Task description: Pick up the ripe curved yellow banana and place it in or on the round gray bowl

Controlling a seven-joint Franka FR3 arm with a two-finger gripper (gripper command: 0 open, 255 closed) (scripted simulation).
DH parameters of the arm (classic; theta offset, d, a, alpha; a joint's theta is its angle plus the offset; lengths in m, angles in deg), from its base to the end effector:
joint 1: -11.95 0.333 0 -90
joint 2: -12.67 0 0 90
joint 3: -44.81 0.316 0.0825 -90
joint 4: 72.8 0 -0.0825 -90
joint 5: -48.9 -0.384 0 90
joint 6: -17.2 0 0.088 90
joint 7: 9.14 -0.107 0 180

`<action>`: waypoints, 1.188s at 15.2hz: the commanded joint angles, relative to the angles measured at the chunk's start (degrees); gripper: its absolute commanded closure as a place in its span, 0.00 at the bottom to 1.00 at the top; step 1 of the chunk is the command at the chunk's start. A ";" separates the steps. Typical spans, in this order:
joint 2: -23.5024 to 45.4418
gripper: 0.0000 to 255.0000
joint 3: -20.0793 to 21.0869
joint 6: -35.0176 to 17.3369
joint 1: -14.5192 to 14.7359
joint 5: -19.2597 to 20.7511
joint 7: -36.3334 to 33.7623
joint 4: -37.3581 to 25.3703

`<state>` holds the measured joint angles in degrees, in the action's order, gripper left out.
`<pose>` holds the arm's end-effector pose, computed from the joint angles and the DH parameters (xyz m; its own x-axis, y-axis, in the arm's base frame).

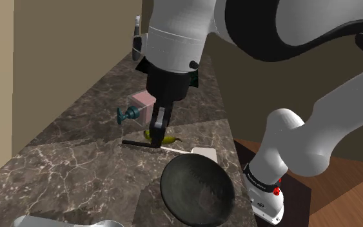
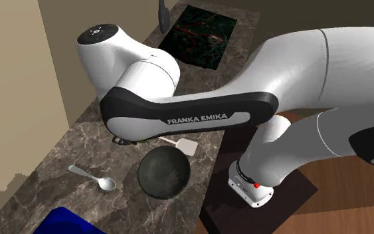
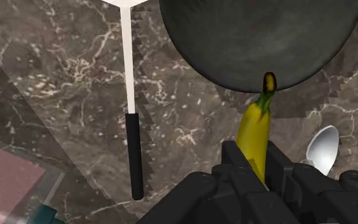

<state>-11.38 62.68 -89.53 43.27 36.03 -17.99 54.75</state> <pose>0.2626 0.3523 0.5341 0.8140 0.5803 0.0244 0.5797 -0.8091 -0.0969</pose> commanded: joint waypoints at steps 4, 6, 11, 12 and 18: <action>-9.92 1.00 1.39 2.18 3.05 -3.26 -2.66 7.11; -13.79 1.00 2.03 3.33 4.47 -4.59 -3.97 9.57; -16.96 1.00 3.09 2.17 5.93 -6.17 -4.93 13.67; -16.93 1.00 3.26 1.41 5.99 -6.33 -4.84 14.41; -16.46 1.00 4.33 -3.27 6.34 -7.35 -4.31 18.63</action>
<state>-28.22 66.86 -91.77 49.68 28.78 -22.53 72.73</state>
